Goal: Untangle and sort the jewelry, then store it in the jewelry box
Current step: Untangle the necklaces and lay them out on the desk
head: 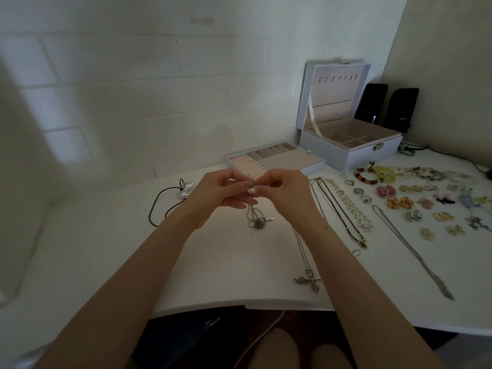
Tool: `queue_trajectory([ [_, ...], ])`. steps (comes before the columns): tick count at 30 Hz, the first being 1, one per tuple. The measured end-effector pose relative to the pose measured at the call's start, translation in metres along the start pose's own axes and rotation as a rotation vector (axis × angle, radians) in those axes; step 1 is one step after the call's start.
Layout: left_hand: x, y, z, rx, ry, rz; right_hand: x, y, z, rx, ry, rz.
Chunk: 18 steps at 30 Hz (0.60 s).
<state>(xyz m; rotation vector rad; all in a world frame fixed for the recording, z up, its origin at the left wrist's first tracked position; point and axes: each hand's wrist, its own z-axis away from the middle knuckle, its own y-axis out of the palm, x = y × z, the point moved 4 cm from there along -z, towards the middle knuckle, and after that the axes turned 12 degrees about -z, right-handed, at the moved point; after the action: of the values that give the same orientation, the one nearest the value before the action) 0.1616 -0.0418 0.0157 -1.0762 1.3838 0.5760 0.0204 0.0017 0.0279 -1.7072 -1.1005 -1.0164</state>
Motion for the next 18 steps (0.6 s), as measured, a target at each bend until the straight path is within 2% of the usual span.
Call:
queue_trajectory([
  [4,-0.0005,-0.0037,-0.0004,-0.035,0.042,-0.090,-0.0047,-0.0034,0.0020,0.064,0.120,-0.186],
  [11,-0.0012,0.0008,0.0002,0.058,0.000,-0.018,-0.0052,-0.0053,0.0038,0.131,0.243,-0.580],
  [15,-0.0015,0.0030,0.0005,0.091,-0.030,0.060,-0.0050,-0.0068,0.0018,0.118,0.240,-0.576],
  [18,-0.0022,0.0055,0.0002,0.128,-0.035,0.147,-0.0073,-0.0069,0.0001,0.042,0.234,-0.515],
])
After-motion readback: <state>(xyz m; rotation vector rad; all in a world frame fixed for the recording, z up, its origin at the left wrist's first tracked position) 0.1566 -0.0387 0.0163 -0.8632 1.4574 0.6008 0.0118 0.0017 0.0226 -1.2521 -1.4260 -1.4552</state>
